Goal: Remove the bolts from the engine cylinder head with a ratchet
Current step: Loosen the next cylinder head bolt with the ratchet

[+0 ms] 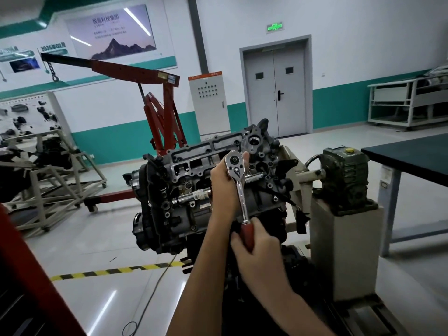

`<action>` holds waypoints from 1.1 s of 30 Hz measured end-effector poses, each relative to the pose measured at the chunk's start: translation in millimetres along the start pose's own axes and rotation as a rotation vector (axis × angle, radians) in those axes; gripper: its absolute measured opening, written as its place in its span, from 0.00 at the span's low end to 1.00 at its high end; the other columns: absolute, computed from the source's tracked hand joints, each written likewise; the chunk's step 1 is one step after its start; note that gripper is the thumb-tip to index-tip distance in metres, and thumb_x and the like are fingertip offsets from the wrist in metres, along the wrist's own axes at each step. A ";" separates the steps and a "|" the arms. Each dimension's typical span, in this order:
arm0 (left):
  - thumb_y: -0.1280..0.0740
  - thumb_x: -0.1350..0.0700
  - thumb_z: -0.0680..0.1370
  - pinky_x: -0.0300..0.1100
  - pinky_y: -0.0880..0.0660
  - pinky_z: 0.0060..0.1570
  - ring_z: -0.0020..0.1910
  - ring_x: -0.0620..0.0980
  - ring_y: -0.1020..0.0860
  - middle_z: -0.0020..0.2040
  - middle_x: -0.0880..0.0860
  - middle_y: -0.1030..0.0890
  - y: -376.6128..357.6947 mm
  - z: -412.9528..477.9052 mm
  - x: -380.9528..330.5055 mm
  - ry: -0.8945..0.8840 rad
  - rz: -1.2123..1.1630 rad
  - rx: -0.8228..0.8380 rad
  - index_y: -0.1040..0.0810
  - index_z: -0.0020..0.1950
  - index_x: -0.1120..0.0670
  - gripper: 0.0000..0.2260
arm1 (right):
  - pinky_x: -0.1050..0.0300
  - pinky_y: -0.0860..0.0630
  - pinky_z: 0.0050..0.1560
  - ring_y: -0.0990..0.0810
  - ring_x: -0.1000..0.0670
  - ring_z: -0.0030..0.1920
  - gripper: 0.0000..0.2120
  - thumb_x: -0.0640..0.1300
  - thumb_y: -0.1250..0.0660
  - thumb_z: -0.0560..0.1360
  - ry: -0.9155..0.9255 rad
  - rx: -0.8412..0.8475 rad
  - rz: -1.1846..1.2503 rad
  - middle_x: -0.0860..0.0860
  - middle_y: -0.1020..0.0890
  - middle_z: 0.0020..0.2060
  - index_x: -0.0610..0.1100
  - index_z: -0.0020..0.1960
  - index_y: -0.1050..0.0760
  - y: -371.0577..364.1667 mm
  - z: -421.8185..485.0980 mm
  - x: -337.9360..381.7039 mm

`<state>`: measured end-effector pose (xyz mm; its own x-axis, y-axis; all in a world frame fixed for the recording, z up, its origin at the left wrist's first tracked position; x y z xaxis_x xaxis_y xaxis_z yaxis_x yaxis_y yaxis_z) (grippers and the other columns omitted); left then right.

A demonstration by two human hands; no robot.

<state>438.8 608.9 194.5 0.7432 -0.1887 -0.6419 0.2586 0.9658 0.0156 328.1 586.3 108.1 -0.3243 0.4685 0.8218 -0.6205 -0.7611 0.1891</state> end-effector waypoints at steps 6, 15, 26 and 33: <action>0.32 0.60 0.78 0.32 0.39 0.29 0.27 0.39 0.38 0.24 0.41 0.34 3.1 8.3 -0.4 0.006 0.064 0.157 0.37 0.28 0.48 0.22 | 0.71 0.35 0.25 0.29 0.57 0.23 0.10 0.39 0.34 0.72 0.080 0.201 -0.255 0.50 0.28 0.27 0.47 0.36 0.33 36.3 26.5 -2.8; 0.34 0.67 0.76 0.29 0.36 0.31 0.27 0.37 0.33 0.25 0.39 0.28 -7.9 2.2 3.4 0.032 -0.006 0.104 0.28 0.29 0.45 0.21 | 0.66 0.29 0.30 0.28 0.56 0.25 0.14 0.40 0.32 0.71 0.154 0.164 -0.513 0.52 0.27 0.26 0.51 0.35 0.36 81.1 46.5 -2.5; 0.32 0.60 0.78 0.40 0.36 0.34 0.30 0.43 0.36 0.27 0.45 0.33 -3.6 7.8 0.7 0.024 0.037 0.129 0.33 0.29 0.53 0.18 | 0.72 0.36 0.27 0.29 0.56 0.24 0.06 0.40 0.33 0.71 0.101 0.172 -0.304 0.52 0.30 0.26 0.46 0.41 0.30 46.6 29.3 -6.4; 0.34 0.63 0.78 0.39 0.38 0.31 0.30 0.44 0.35 0.26 0.42 0.30 2.8 2.7 4.4 0.044 0.015 0.060 0.26 0.30 0.44 0.20 | 0.57 0.22 0.37 0.24 0.53 0.30 0.08 0.45 0.34 0.71 0.228 0.269 -0.733 0.48 0.23 0.32 0.44 0.47 0.28 96.3 76.8 -1.7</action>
<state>444.5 610.3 193.8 0.7201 -0.1647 -0.6740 0.2850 0.9559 0.0709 323.8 477.8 166.1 -0.0575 0.9473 0.3152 -0.5481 -0.2939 0.7831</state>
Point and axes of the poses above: each hand's wrist, its own z-axis towards the middle knuckle, its own y-axis out of the back of the hand, x = y × z, the point moved 7 cm from there along z, towards the middle knuckle
